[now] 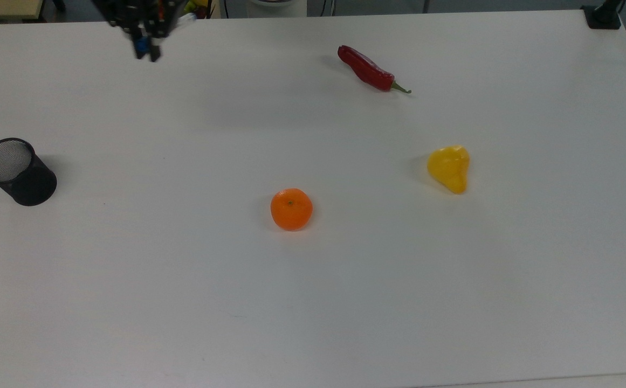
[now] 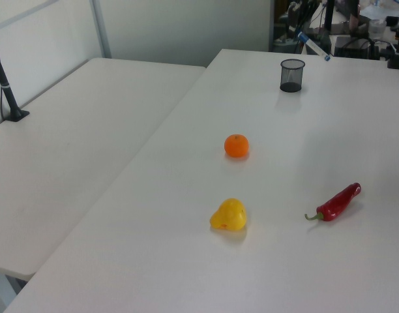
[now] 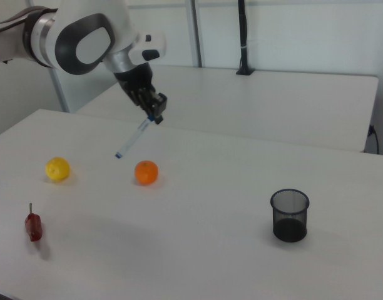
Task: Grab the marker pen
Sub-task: 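Carry the marker toward the red chili pepper and lower it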
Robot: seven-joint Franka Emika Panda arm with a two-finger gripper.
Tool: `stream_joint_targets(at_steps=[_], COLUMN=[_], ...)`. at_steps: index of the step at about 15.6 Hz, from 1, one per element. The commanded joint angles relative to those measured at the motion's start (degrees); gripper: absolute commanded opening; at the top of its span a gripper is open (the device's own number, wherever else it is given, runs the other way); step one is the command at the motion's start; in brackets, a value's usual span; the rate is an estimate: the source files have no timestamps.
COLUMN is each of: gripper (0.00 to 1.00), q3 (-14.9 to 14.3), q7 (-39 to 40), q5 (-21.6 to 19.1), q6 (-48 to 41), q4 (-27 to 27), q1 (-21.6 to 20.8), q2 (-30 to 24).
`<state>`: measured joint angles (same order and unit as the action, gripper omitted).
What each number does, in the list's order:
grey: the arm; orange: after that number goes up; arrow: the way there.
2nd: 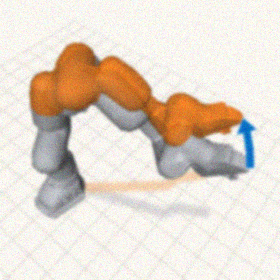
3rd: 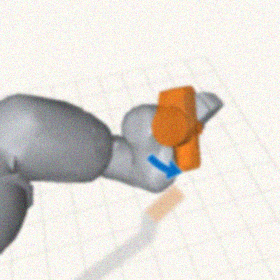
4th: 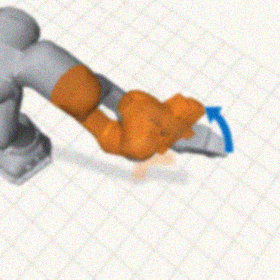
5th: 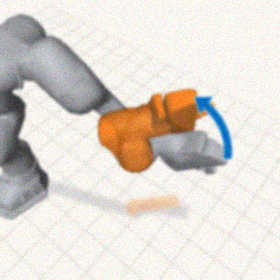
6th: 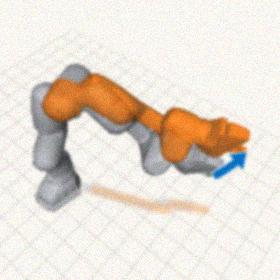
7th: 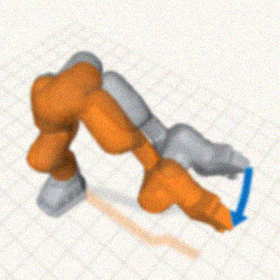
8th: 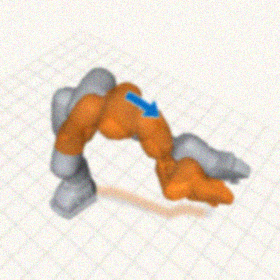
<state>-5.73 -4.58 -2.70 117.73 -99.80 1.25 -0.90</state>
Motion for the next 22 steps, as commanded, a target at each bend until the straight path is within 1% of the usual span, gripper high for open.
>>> stream_joint_targets(at_steps=[1, 2, 3, 4, 6, 7, 8, 9, 12, 16, 20, 22], gripper=[0.0, 0.0, 0.0, 0.0, 0.0, 0.0, 0.0, 0.0, 0.0, 0.0, 0.01, 0.03], q3=[4.5, 6.2, 9.0, 10.8, 13.0, 13.6, 14.1, 14.3, 14.3, 14.5, 14.9, 15.0], q7=[2.6, 2.6, 2.3, 2.3, 2.2, 2.2, 2.2, 2.1, 2.0, 1.8, 1.8, 1.6], q5=[-3.9, -3.9, -3.9, -3.9, -3.9, -3.9, -3.9, -3.9, -3.9, -3.8, -3.3, -3.3], q6=[-2.4, -2.4, -2.2, -2.2, -1.7, -1.5, -1.4, -0.7, 3.9, 11.7, 12.9, 14.5], q4=[-3.5, -4.3, -5.9, -6.7, -8.0, -8.5, -9.0, -9.4, -11.6, -18.1, -18.6, -18.6], q1=[-0.7, -0.8, -0.9, -0.9, -1.0, -1.0, -1.2, -2.4, -4.2, -5.5, -6.0, -6.1], q2=[-0.3, 0.2, 0.8, 1.2, 2.6, 3.4, 4.3, 5.5, 8.1, 9.0, 11.1, 12.5])
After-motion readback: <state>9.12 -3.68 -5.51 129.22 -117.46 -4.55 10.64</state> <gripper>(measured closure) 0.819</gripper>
